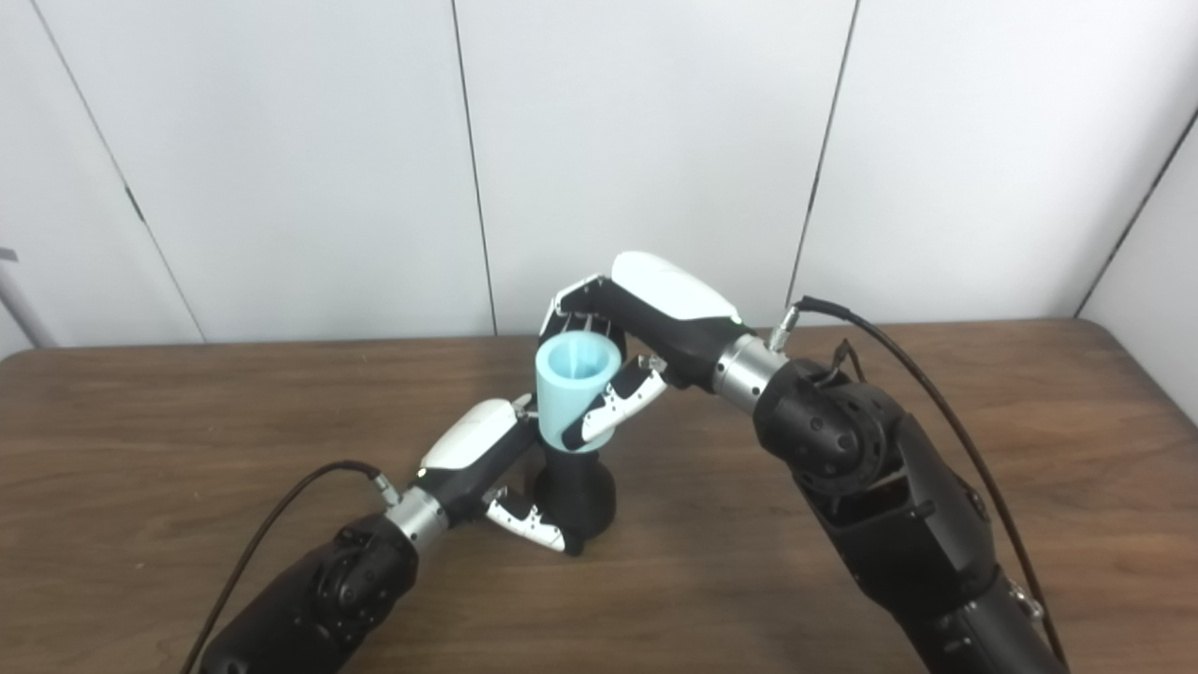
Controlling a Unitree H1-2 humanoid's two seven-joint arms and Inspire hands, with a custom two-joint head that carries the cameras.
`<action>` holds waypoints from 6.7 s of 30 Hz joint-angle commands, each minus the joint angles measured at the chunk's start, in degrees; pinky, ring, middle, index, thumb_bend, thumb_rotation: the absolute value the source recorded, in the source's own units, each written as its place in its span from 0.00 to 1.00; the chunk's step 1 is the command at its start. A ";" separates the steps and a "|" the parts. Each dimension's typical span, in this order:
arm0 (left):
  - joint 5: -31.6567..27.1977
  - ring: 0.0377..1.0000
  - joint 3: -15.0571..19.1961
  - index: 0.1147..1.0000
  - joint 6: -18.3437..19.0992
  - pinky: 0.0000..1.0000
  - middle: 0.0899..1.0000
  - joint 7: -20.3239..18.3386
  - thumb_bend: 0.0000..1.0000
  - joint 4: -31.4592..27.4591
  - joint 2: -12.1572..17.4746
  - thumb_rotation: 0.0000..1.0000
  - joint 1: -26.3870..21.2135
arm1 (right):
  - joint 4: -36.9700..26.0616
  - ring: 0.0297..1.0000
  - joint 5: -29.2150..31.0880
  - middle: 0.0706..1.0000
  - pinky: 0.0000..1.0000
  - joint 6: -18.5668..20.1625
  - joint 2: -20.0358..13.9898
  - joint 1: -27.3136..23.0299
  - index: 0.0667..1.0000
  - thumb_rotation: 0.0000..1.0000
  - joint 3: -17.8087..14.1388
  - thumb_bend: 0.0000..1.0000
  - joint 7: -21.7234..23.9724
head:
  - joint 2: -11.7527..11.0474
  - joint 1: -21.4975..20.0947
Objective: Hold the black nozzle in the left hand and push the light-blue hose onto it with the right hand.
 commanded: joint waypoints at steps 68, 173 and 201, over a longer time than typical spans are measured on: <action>3.97 0.58 -2.42 0.42 7.26 1.00 0.43 -7.86 0.53 1.86 1.06 0.00 4.02 | 4.71 0.39 -0.82 0.46 0.36 -0.32 1.84 4.97 0.48 0.00 2.14 0.52 -2.40 | 2.13 1.05; 4.31 0.58 -2.63 0.41 8.04 1.00 0.44 -9.28 0.53 0.95 1.56 0.00 3.97 | -3.48 1.00 -2.49 1.00 1.00 -18.02 -7.85 5.23 0.96 0.68 7.51 0.76 10.08 | 2.96 1.20; 4.29 0.58 -1.75 0.42 7.62 1.00 0.44 -9.12 0.53 1.03 2.11 0.00 3.44 | -1.12 1.00 -1.07 0.98 1.00 -20.60 -9.36 8.68 0.92 0.70 6.93 0.73 6.14 | 3.48 0.86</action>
